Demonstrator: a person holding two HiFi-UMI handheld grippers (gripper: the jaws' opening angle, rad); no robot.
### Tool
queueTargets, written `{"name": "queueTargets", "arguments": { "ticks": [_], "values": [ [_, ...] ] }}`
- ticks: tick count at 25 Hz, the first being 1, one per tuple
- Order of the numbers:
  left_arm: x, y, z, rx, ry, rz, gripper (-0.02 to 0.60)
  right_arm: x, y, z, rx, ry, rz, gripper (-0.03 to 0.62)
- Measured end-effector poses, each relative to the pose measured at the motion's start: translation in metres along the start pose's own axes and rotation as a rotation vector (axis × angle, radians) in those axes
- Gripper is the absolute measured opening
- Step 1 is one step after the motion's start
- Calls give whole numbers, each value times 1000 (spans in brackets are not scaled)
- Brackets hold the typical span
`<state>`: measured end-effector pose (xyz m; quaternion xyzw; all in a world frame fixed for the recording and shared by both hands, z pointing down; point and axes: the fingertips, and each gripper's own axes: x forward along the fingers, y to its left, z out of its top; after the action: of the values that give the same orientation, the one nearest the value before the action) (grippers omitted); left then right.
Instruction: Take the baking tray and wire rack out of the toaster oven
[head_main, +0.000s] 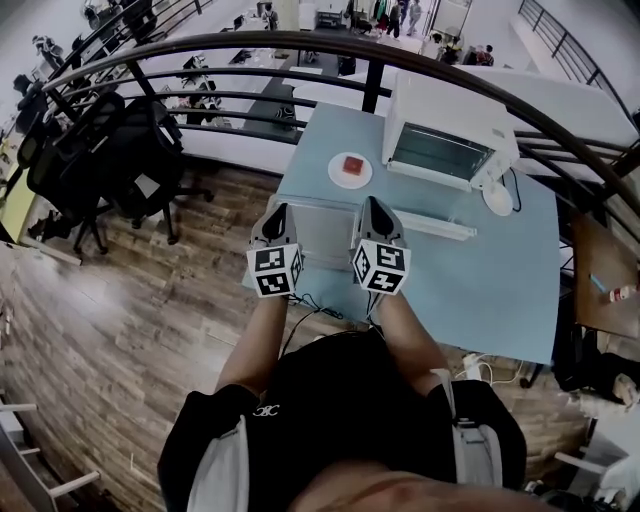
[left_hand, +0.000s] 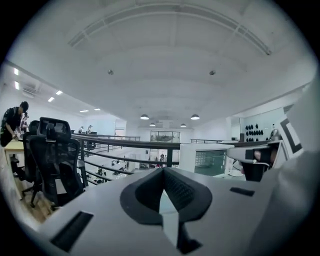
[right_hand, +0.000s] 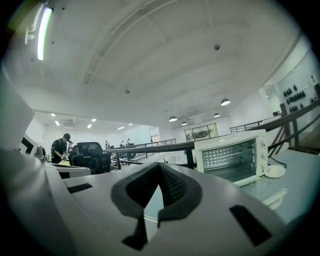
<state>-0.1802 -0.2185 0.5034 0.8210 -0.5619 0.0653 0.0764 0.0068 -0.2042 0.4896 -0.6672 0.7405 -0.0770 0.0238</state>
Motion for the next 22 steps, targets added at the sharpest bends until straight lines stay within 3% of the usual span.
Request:
{"name": "queueTargets", "arguments": {
  "ticks": [5,12,22],
  "values": [
    [1,-20,25,28,-39,-40,14,-5,-13,30,-24,-40,-5,0],
    [12,-52,30,19,-32,-115,14,-22,-32,46,-39,-68,-45,0],
    [53,-156,24,24,0,-283,14,-58,-125,50,-37,-72,-198,2]
  ]
}}
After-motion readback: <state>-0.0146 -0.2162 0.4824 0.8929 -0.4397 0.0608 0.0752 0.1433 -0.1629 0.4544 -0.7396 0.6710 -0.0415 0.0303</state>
